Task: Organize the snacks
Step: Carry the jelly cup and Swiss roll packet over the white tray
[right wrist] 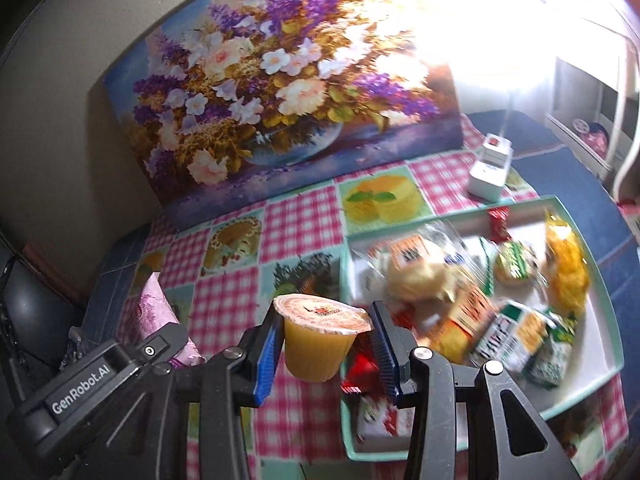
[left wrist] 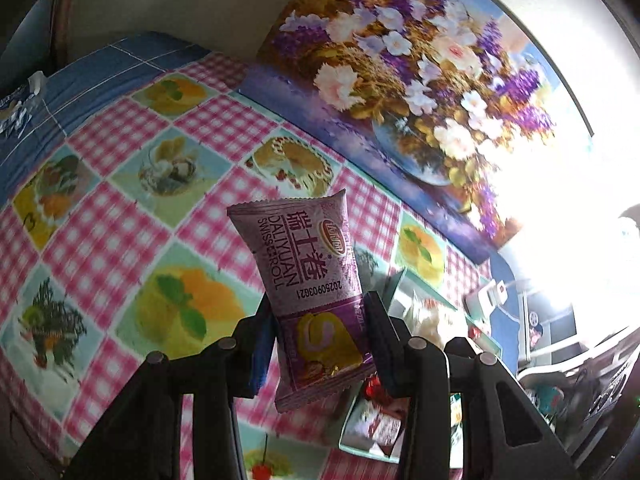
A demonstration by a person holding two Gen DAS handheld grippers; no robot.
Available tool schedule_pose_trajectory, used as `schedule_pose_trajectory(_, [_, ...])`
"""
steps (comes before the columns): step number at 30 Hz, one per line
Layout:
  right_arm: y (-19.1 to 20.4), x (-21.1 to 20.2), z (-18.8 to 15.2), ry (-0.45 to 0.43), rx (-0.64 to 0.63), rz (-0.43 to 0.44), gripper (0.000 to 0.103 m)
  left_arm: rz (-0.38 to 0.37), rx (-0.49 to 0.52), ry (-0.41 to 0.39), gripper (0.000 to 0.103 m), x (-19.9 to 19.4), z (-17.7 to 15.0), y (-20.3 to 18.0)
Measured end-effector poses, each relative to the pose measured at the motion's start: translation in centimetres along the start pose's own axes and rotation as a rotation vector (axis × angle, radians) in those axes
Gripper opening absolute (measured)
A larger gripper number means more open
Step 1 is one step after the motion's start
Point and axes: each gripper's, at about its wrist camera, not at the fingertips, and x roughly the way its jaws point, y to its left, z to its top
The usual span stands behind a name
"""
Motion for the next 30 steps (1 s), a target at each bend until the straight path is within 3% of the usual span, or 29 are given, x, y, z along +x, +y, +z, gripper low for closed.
schedule_pose_trajectory(7, [-1.9,-1.3,-2.1,0.006,0.013,-0.033,0.045,-0.017,0.035,0.023,0.044,0.0,-3.3,-0.4])
schedule_pose_trajectory(14, [-4.3,-1.7,-2.3,0.020,0.063,-0.061,0.045,-0.032,0.095,0.030,0.044,0.5,-4.3,-1.4])
schedule_pose_trajectory(30, [-14.5,-1.7,-0.3,0.065,0.363,-0.228,0.045,-0.161,0.335,0.174,0.044,3.3,-8.1,-7.7])
